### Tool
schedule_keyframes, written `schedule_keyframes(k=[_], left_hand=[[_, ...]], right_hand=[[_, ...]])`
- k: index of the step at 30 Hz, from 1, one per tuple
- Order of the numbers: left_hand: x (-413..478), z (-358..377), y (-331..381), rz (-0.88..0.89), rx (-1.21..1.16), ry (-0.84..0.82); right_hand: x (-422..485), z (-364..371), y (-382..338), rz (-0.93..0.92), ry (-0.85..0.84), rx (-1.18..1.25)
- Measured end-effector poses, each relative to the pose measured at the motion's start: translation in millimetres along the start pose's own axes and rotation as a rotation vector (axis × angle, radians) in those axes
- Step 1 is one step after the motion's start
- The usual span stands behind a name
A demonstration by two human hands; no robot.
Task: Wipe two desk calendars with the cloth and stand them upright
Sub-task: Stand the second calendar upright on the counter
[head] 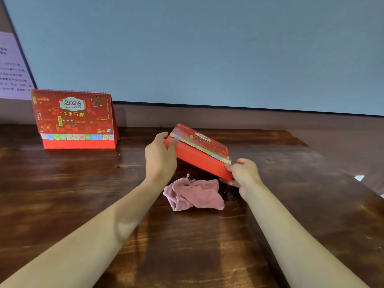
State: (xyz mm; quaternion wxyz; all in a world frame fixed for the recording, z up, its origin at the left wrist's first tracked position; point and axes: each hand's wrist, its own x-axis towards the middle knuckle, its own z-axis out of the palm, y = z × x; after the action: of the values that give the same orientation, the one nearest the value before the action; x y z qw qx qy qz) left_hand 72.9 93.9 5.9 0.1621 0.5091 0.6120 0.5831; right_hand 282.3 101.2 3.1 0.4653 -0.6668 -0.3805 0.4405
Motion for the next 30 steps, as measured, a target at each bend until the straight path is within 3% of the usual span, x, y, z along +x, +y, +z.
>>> schedule_keyframes(k=[6,12,17,26,30], left_hand=[[4,0,-23,-0.314,0.016,-0.118],[8,3,-20,-0.517,-0.104,-0.166],[17,1,-9,-0.708,-0.252,-0.104],[15,-3,-10,-0.695,-0.324,-0.112],[13,-5,-6,-0.477,-0.13,-0.151]], right_hand=[[0,-3,-4,0.106,0.004,0.158],[-2,10,-5,0.108,0.04,0.018],[-1,10,-11,0.108,0.038,0.008],[-4,6,-16,0.122,0.077,0.072],[-8,7,-20,0.11,0.066,0.105]])
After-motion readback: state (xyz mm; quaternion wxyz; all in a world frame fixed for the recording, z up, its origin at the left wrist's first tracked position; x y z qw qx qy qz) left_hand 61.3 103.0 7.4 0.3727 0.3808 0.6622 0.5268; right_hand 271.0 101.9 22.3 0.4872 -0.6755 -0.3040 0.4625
